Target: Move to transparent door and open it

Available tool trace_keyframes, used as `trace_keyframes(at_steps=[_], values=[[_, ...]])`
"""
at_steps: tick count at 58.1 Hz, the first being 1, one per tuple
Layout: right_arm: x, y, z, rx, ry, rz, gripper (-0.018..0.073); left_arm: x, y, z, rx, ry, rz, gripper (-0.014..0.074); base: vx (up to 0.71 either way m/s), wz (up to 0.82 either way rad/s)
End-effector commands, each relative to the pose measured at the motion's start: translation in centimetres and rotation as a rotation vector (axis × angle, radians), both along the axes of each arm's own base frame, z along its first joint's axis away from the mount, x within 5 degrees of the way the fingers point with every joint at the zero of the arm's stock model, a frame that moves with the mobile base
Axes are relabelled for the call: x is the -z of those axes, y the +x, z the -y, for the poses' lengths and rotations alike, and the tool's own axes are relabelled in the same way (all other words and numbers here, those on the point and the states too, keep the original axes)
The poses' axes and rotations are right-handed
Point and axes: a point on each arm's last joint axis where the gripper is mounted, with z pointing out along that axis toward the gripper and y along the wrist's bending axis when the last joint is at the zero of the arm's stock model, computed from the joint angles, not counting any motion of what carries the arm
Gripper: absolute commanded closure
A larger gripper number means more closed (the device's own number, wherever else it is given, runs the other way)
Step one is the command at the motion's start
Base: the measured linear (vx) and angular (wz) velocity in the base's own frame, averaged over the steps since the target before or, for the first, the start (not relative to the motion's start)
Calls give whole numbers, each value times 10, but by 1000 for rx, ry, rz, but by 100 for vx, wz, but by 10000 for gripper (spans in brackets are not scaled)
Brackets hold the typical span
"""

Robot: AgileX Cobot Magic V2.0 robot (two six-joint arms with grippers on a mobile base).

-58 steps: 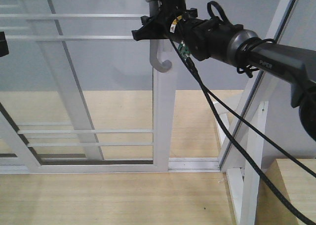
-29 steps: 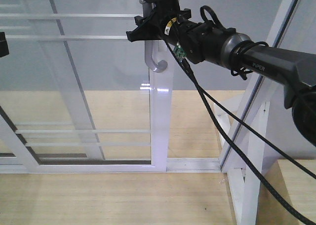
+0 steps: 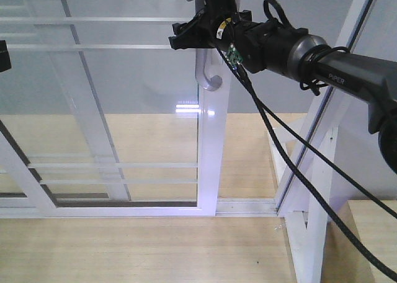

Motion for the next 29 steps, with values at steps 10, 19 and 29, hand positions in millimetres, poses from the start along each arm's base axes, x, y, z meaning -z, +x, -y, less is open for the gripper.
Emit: trace_keyframes(at_steps=[10,19,29], values=[[-81,-11,46,88,8,65,-34,-21,-1,0,-3,-20,122,132,0,0],[-109,-29,69,134,-105,25,-34,-21,-1,1,-1,-18,125,132,0,0],[-147,-51,94,187,-84,41,-34,-21,-1,1,-1,-17,126,132,0,0]])
